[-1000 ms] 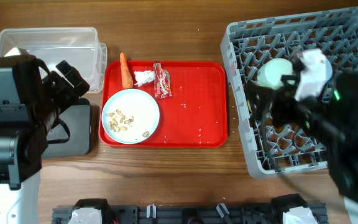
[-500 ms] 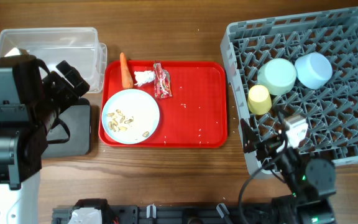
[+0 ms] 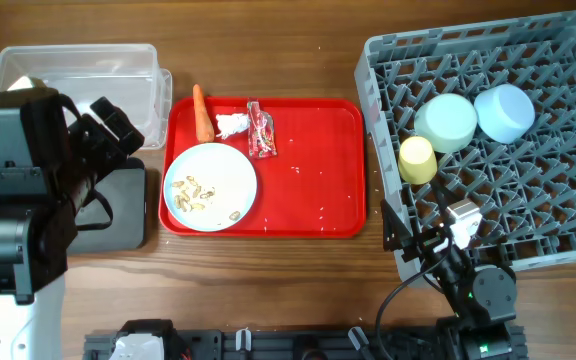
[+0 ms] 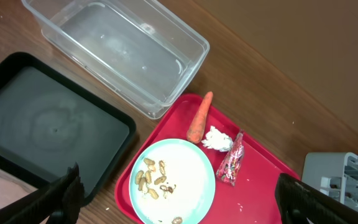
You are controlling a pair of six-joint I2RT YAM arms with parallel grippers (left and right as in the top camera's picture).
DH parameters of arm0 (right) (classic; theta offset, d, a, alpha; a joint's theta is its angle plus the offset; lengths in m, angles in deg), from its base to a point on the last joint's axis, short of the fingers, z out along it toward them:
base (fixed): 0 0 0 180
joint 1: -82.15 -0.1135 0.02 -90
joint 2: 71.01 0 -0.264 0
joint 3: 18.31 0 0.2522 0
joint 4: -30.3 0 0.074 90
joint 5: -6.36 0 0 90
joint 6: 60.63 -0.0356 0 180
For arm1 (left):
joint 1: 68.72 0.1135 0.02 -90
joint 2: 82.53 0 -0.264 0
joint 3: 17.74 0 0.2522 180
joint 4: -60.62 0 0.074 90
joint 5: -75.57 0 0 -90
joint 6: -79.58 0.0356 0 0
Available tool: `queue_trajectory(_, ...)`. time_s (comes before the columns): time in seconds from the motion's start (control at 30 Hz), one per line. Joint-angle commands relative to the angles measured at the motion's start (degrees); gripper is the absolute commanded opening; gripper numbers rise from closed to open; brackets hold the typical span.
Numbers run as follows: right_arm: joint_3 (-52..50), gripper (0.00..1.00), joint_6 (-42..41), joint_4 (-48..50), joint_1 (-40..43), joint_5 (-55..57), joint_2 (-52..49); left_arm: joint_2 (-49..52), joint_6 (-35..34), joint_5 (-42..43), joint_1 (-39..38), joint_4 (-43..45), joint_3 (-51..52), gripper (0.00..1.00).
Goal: Sort waste into correct bins and load items into the dishwasher rack
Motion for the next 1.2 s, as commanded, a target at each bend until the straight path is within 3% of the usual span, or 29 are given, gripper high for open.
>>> queue_trajectory(0.0,-0.04,1.00,-0.85,0.26,0.09,0.72,0.79,0.00,-0.55,-1.14,0.35,0.20,-0.15,1.00)
queue_trajectory(0.33,-0.04,1.00,-0.83,0.26,0.09,0.72,0.79,0.00,-0.55,-1.14,0.35,0.20,-0.15,1.00)
queue_trajectory(0.67,-0.04,1.00,-0.85,0.26,0.09,0.72,0.79,2.64,-2.93,13.40,0.31,10.34,-0.11,1.00)
queue_trajectory(0.77,-0.04,1.00,-0.85,0.26,0.09,0.72,0.79,6.84,-2.23,15.23,-1.75,10.78,0.02,0.99)
queue_trajectory(0.93,-0.04,1.00,-0.83,0.26,0.09,0.72,0.79,23.39,2.05,12.17,-12.22,9.66,0.42,0.82)
queue_trajectory(1.17,-0.04,1.00,-0.83,0.24,0.09,0.72,0.79,44.65,2.01,9.60,-20.59,19.28,0.42,0.64)
